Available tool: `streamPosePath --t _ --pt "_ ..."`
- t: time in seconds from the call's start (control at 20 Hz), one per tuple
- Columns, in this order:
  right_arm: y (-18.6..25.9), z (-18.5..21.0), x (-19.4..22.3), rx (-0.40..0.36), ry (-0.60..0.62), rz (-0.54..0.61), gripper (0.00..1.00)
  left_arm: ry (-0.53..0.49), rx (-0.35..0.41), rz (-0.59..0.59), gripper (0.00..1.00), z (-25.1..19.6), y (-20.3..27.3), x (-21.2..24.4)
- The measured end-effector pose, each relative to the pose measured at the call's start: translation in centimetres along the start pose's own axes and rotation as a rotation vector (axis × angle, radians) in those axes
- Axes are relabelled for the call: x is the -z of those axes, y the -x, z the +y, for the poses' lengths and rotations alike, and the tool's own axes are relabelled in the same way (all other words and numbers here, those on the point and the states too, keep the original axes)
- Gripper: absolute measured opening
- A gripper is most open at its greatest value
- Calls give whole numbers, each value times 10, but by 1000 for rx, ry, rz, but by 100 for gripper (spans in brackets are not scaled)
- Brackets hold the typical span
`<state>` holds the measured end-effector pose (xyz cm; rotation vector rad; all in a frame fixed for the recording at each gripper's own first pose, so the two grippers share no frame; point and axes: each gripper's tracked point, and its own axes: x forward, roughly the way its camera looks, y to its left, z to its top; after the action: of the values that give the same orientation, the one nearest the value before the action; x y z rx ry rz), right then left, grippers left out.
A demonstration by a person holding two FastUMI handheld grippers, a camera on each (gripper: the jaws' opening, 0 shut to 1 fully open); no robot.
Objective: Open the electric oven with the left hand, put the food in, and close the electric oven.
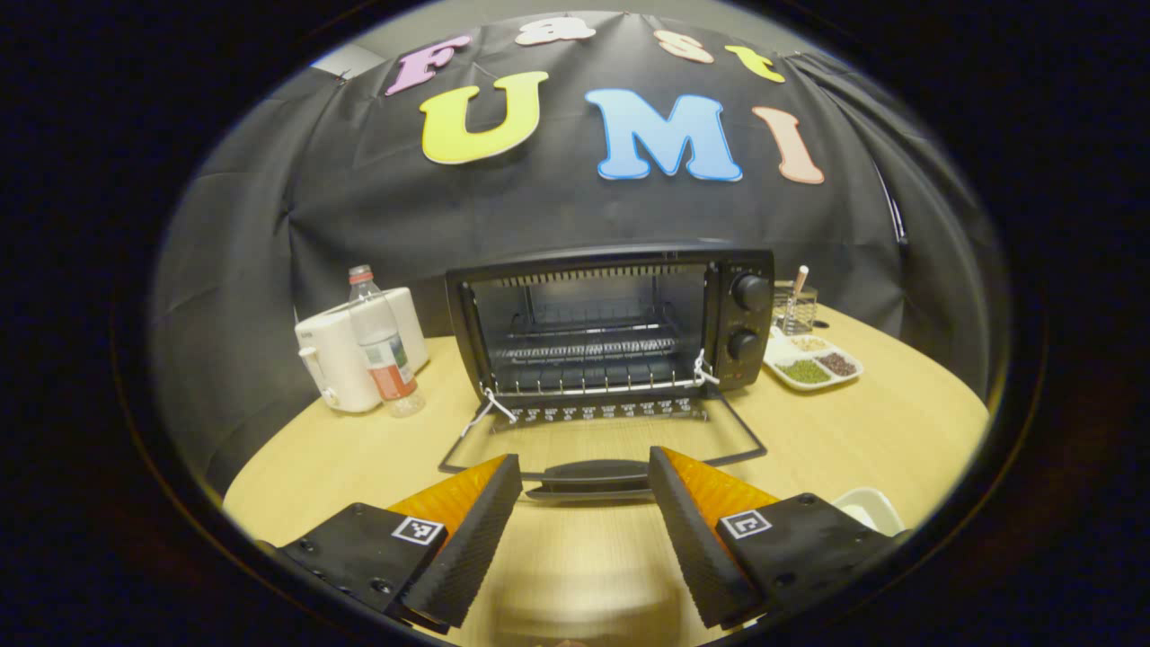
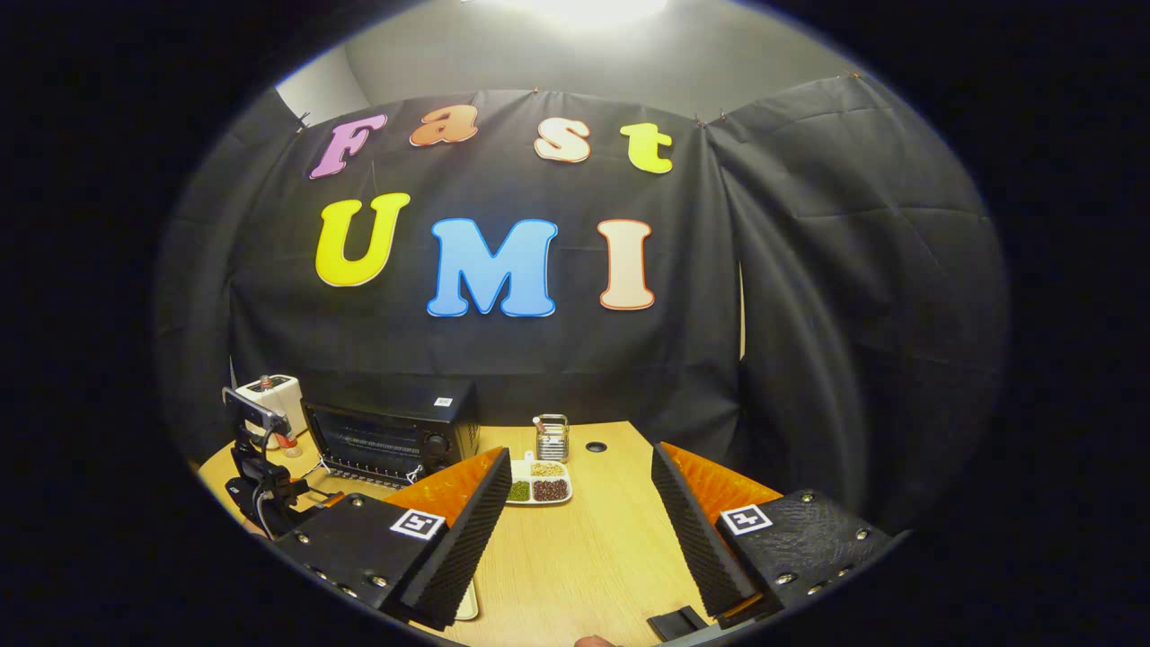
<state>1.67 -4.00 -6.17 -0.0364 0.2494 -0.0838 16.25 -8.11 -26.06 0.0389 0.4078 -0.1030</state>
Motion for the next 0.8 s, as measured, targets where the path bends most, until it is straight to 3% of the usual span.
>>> streamPosePath --t 0.25,0.3,0.35,0.4,0.5,0.55,0.6,0.7,0.8 --pt "-18 26 13 -97 -34 39 96 9 -5 -141 100 14 43 -72" --pt "-22 31 17 -121 -36 55 96 10 -9 -165 96 17 53 -84" --pt "-25 39 22 -152 -40 80 96 12 -9 -187 100 20 61 -96" --pt "-27 47 29 -189 -49 117 96 9 -11 -199 95 22 70 -105" --pt "-31 61 38 -264 -76 174 96 0 -31 -232 100 33 89 -125" --pt "-34 67 42 -293 -83 196 96 -2 -38 -248 91 39 99 -133" --pt "-36 71 48 -320 -86 221 96 3 -44 -260 91 42 108 -139" --pt "-38 85 63 -383 -90 291 96 12 -53 -278 100 50 126 -148" --pt "-37 99 77 -457 -118 360 98 15 -60 -289 100 56 138 -154"
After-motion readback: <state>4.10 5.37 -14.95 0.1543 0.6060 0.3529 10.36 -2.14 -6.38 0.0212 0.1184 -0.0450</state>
